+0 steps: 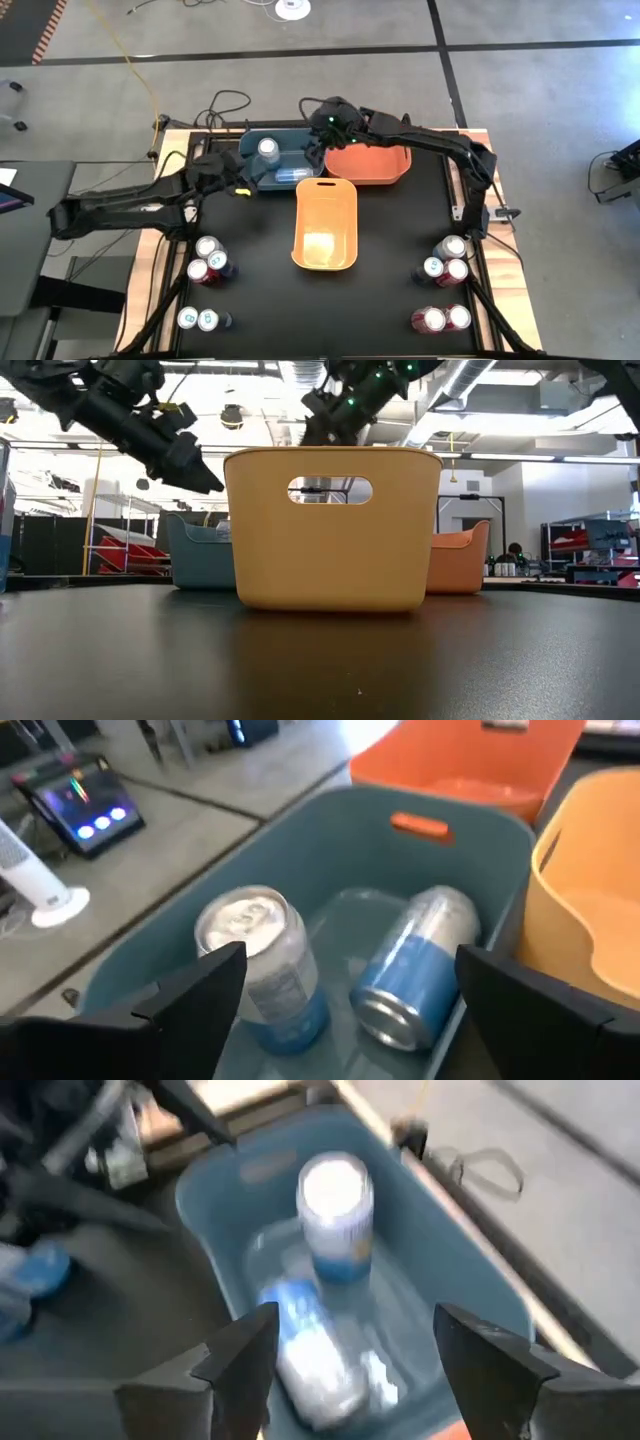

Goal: Sort soda cans
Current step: Put the top blue-white soda can into the blue bin

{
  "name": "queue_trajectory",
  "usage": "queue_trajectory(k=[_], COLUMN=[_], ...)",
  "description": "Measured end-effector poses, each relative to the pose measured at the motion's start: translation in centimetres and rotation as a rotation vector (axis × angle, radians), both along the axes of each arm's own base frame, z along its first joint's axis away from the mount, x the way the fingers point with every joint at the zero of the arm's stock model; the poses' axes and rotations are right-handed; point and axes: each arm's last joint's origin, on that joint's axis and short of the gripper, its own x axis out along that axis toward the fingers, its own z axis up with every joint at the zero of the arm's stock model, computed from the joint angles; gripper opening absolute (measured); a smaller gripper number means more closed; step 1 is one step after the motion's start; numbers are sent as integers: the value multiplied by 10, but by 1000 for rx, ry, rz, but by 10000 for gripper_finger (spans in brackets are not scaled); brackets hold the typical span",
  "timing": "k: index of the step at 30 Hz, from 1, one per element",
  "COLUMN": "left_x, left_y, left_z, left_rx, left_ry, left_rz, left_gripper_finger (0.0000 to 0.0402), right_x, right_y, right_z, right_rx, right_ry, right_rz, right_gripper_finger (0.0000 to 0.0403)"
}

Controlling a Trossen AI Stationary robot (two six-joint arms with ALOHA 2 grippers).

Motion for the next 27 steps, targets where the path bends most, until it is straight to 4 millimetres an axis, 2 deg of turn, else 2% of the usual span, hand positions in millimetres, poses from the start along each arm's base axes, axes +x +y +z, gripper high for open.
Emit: queue_trajectory(k=[5, 10, 13, 16, 20, 24, 27], left_x=[4, -6, -14, -20, -23, -23, -22], left_y=[-2, -4, -8, -10, -11, -10, -9], left_z=[7, 28, 37, 42, 41, 39, 37], left_rx=[-5, 51, 75, 98, 105, 98, 94], left_ry=[48, 11, -22, -40, -16, 7, 26], left_rz=[-47, -7, -6, -10, -7, -2, -3], left_gripper_finger=[325, 318, 318, 318, 318, 318, 318], right_x=[12, 49, 70, 84, 95, 97, 99], right_y=[-3, -9, -12, -16, -20, -21, -20], right_z=[-18, -48, -58, -67, -90, -115, -125], right_rx=[-13, -27, -43, -53, -51, -48, -43], right_ry=[32, 102, 147, 210, 316, 380, 401], right_rz=[99, 156, 191, 226, 278, 318, 352], right_gripper_finger=[275, 275, 275, 275, 275, 275, 275])
